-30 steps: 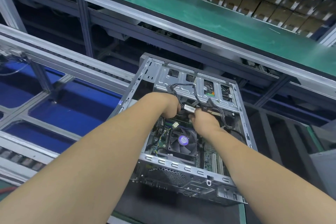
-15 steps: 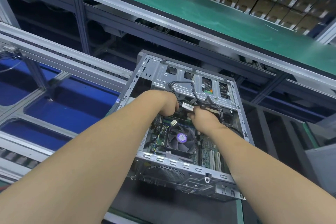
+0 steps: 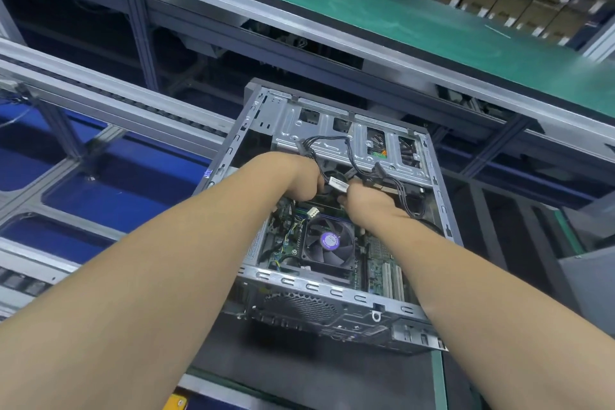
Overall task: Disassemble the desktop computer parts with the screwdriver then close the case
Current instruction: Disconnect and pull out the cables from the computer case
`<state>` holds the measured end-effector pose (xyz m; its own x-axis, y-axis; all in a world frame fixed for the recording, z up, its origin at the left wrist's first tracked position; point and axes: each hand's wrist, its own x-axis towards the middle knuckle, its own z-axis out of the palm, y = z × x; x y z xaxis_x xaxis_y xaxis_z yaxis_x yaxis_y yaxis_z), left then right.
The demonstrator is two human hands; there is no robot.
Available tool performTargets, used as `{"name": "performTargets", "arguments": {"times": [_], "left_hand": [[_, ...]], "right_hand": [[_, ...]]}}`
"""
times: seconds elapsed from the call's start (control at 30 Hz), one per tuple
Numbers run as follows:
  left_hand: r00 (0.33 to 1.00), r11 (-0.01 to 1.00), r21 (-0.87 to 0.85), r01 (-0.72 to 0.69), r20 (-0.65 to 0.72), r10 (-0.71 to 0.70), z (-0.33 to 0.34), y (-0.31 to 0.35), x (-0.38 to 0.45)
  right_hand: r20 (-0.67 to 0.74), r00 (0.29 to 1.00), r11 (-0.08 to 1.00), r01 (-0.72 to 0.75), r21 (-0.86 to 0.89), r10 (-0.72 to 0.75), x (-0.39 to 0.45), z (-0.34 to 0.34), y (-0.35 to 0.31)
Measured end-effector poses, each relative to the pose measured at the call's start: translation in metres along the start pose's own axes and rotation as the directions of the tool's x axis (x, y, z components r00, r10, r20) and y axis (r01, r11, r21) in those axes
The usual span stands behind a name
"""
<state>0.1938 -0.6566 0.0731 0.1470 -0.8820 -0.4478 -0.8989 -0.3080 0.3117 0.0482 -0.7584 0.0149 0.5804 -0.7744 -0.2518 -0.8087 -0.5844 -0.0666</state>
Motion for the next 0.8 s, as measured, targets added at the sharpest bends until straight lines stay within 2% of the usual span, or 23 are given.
{"name": "performTargets", "arguments": {"times": [0.17,0.3,0.4,0.47,0.53,0.57,0.63,0.7,0.8], "left_hand": [[1.0,1.0,0.012,0.007,0.004,-0.007,-0.003,0.005,-0.007],[0.998,0.999,0.032,-0.035,-0.056,0.036,-0.002,0.003,-0.011],[0.974,0.978,0.181,-0.102,-0.184,0.135,0.001,0.002,-0.018],[0.941,0.96,0.245,-0.138,-0.269,0.204,0.001,0.005,-0.03],[0.889,0.959,0.235,-0.158,-0.389,0.242,0.002,0.013,-0.042],[0.858,0.969,0.188,-0.161,-0.458,0.232,0.002,0.021,-0.051],[0.81,0.977,-0.111,-0.184,-0.58,0.087,-0.002,0.037,-0.069],[0.776,0.886,-0.419,-0.201,-0.62,-0.117,-0.009,0.052,-0.087],[0.695,0.738,-0.62,-0.268,-0.655,-0.298,-0.035,0.073,-0.108]], "right_hand": [[0.025,0.998,0.998,-0.06,0.023,0.06,0.003,0.006,0.003],[-0.032,0.996,0.996,-0.088,-0.005,0.088,0.001,0.009,0.002],[-0.02,1.0,1.0,-0.017,0.02,0.017,-0.016,0.002,0.003],[0.066,0.997,0.994,0.03,0.104,-0.037,-0.034,-0.01,0.003],[0.158,0.982,0.978,0.068,0.195,-0.1,-0.057,-0.025,0.002],[0.183,0.976,0.964,0.071,0.256,-0.12,-0.07,-0.034,0.003],[0.202,0.97,0.932,0.057,0.359,-0.137,-0.09,-0.056,0.0],[0.187,0.967,0.886,0.07,0.458,-0.173,-0.11,-0.078,-0.006],[0.166,0.955,0.725,0.068,0.685,-0.246,-0.14,-0.11,-0.013]]}}
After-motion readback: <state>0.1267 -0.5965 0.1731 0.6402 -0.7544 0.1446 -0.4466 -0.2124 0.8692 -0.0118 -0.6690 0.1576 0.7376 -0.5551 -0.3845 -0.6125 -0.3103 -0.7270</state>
